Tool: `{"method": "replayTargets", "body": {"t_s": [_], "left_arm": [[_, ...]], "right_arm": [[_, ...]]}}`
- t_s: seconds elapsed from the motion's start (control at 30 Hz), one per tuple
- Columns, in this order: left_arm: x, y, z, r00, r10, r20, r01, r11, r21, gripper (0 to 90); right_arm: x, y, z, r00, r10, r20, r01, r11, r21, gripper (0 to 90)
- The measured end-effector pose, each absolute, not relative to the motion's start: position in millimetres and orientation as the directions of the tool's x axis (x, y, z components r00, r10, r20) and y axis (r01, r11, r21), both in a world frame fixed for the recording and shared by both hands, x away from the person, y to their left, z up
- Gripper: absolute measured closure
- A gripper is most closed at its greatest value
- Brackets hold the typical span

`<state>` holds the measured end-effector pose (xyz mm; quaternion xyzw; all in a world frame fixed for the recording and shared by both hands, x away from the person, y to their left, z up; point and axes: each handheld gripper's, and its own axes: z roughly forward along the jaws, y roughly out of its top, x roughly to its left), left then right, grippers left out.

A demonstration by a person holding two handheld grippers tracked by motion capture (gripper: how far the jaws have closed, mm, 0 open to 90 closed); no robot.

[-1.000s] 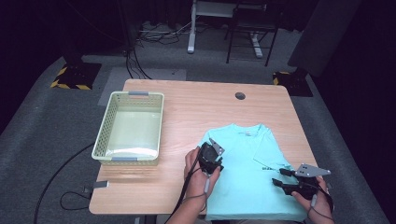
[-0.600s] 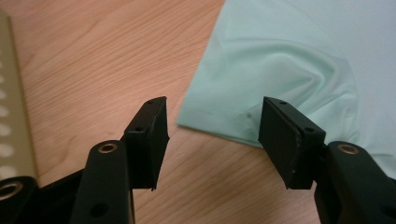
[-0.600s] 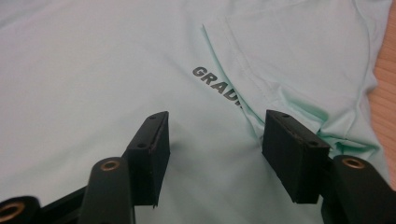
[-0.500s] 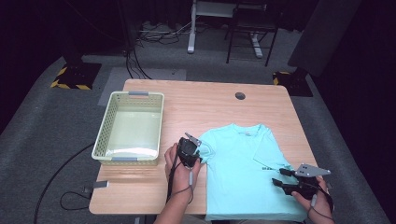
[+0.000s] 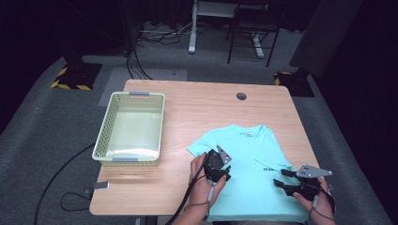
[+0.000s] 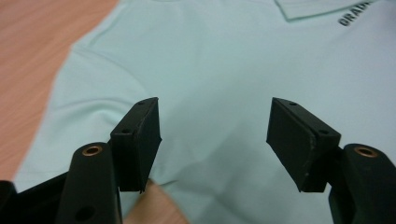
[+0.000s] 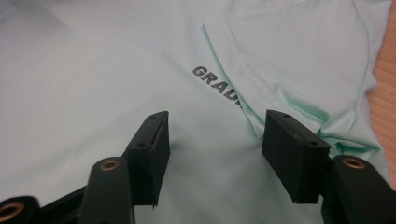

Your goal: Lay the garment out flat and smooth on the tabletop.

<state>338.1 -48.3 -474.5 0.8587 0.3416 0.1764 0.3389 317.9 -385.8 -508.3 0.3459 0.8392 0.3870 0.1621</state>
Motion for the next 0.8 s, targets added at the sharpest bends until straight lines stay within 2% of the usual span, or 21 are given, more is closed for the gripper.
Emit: {"method": "replayTargets", "body": {"t_s": [0.2, 0.33, 0.47, 0.8], "left_arm": [[332.2, -57.5, -494.0, 0.755, 0.649, 0.092, 0.443, -0.609, 0.659, 32.6], [331.3, -53.6, -499.8, 0.76, 0.646, 0.064, 0.44, -0.585, 0.681, 32.5], [333.8, -43.6, -507.2, 0.764, 0.646, -0.008, 0.45, -0.523, 0.724, 31.7], [332.1, -30.1, -508.2, 0.767, 0.642, -0.005, 0.441, -0.521, 0.731, 31.6]], "right_arm": [[317.5, -385.2, -508.2, -0.707, 0.707, -0.012, 0.451, 0.464, 0.762, 41.7], [316.2, -383.5, -507.4, -0.702, 0.712, -0.017, 0.453, 0.465, 0.761, 44.2], [313.9, -378.7, -500.4, -0.714, 0.7, -0.021, 0.457, 0.487, 0.744, 46.1], [319.6, -366.1, -485.6, -0.72, 0.693, -0.023, 0.435, 0.478, 0.763, 45.4]]}}
